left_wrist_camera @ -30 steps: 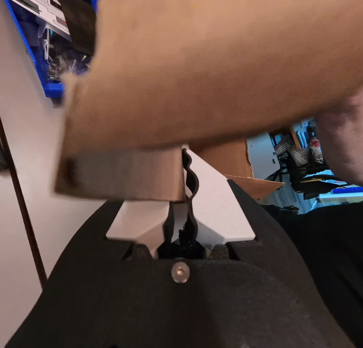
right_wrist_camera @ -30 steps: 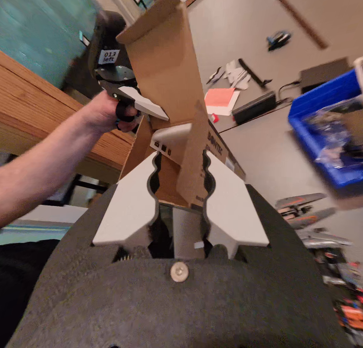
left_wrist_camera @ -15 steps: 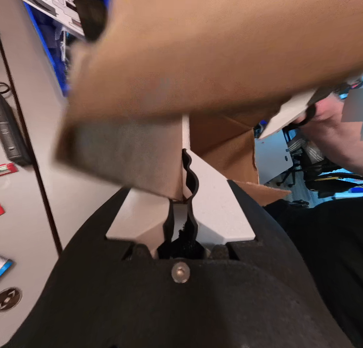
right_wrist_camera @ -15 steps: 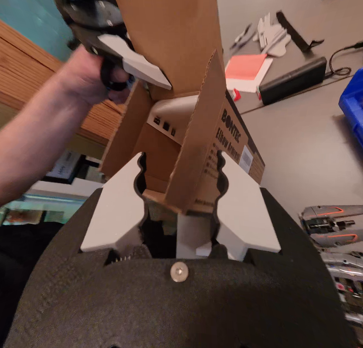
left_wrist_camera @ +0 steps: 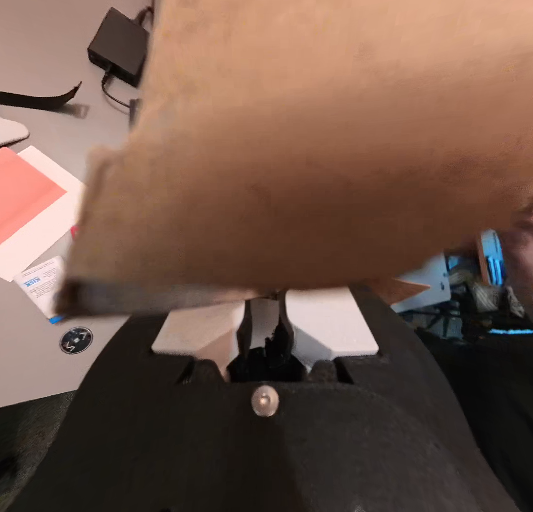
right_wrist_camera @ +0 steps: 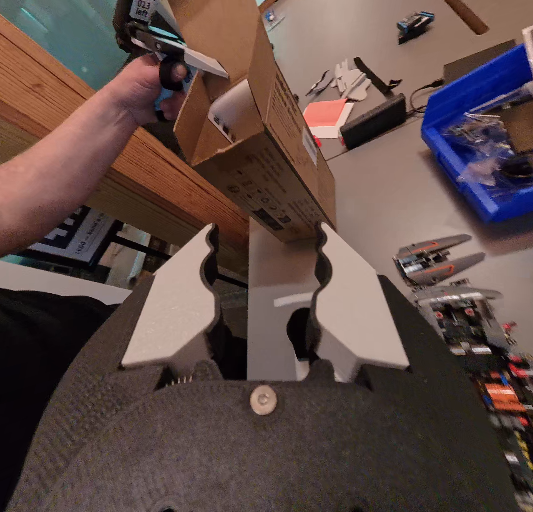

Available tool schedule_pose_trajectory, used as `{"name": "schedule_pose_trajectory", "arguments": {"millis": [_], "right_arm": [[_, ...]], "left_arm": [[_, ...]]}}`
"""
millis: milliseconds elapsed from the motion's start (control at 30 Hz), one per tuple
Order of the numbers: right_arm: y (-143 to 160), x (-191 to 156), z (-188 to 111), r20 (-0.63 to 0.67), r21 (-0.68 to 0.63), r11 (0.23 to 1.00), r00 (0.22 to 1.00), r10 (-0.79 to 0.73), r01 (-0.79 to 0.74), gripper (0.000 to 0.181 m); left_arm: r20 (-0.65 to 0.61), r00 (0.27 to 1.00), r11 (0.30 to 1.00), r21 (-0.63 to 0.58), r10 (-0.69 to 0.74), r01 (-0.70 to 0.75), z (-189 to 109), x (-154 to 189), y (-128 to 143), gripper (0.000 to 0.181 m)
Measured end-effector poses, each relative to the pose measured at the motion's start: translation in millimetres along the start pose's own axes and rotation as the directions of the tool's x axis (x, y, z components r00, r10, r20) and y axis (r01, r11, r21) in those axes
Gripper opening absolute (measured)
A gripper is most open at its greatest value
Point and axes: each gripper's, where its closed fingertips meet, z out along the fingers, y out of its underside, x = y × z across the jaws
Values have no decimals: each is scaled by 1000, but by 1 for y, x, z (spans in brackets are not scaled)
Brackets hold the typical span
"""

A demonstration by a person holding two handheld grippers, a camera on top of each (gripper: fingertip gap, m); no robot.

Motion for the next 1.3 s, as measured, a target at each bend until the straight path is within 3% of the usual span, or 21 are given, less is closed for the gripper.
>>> {"name": "schedule_pose_trajectory", "arguments": {"millis": [33,200,467,667,800,933,1033,1200,1300], "right_arm": [[7,2,-7,-20,1,1000,1000,-9,9,67],[38,11,-34,-69,-8,1000,998,-13,12,69],[73,28,-67,-139,-9,1000,990,4,-5,74],[78,25,-95,-181,50,996,982,-61,71,74],[70,6,-99,-172,55,983,971,-165,176,73],[58,-16,-94,-147,56,960,953,-264,275,71],[56,-28,-85,-104,39,946,943,-317,323,70],[61,-44,-60,-18,34,929,930,-367,368,63],[67,-50,-47,15,44,927,927,-374,373,64]], "left_arm": [[-8,1000,1000,17,-7,7,0,1,-1,13],[-40,999,996,92,-5,9,-5,10,-10,45],[102,995,960,278,1,-30,-44,16,-43,91],[309,947,885,410,91,-219,-87,57,-68,100],[458,869,786,462,186,-412,-119,115,-71,97],[542,806,712,468,237,-524,-138,173,-48,97],[497,820,697,482,282,-532,-141,216,-12,95],[536,787,741,385,306,-550,-139,230,74,85],[515,812,778,378,274,-502,-133,227,114,82]]}}
